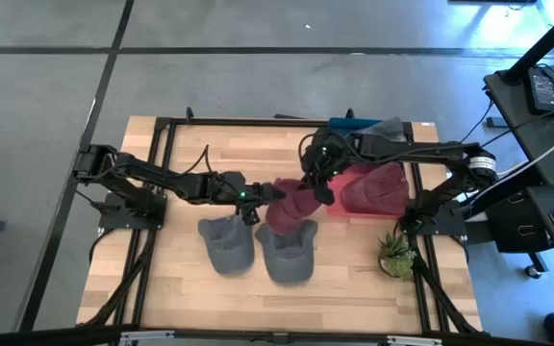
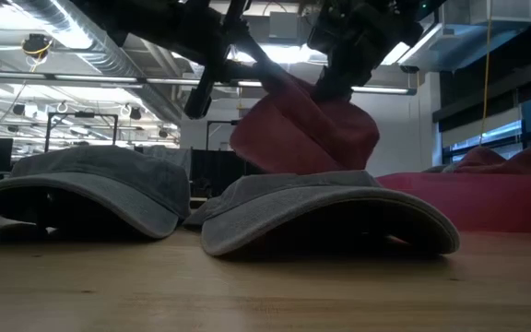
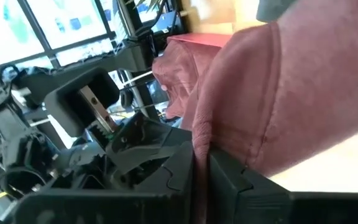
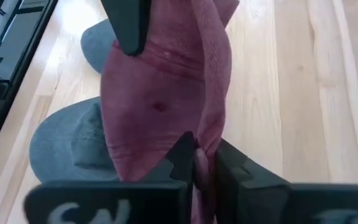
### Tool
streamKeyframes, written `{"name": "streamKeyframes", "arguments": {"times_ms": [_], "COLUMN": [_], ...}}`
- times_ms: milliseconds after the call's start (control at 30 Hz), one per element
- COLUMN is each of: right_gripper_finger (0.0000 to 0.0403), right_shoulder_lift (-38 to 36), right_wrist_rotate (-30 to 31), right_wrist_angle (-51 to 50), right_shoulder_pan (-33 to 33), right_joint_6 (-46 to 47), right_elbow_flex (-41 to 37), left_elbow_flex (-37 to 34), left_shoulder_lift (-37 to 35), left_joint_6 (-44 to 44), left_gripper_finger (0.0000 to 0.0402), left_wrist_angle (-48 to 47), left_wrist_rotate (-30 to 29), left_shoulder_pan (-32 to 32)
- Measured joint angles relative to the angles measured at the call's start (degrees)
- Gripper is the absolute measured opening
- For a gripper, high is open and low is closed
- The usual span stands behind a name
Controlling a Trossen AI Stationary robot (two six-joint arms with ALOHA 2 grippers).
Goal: Pick & Place hat
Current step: Put the red cap into the pink bin
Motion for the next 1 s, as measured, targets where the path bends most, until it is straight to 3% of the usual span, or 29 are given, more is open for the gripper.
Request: {"name": "streamKeyframes", "arguments": {"times_ms": [200,367,500,767,1000], "right_gripper_finger": [0.0028,0.0028,0.0028,0.0027,0.0028], "right_shoulder_lift": [-1.24,-3.27,-3.75,-4.56,-7.13], "right_wrist_rotate": [1.79,2.47,10.03,23.27,31.32], "right_wrist_angle": [-3.40,-10.48,-22.05,-39.93,-52.39], "right_shoulder_pan": [0.20,1.06,1.81,2.05,2.05], "right_joint_6": [3.43,7.42,12.02,28.63,45.41], "right_elbow_flex": [2.69,9.78,17.09,28.44,30.82], "left_elbow_flex": [-0.04,-0.36,-2.85,-7.69,-9.44], "left_shoulder_lift": [-2.34,-9.81,-16.62,-23.49,-21.78], "left_joint_6": [-8.85,-18.09,-31.98,-62.88,-73.45], "left_gripper_finger": [0.0077,0.0122,0.0144,0.0153,0.0151], "left_wrist_angle": [-0.77,-1.29,-5.39,-9.46,-9.26], "left_wrist_rotate": [-1.93,-1.68,4.02,3.84,5.16], "left_shoulder_pan": [0.01,1.32,4.82,12.56,15.95]}}
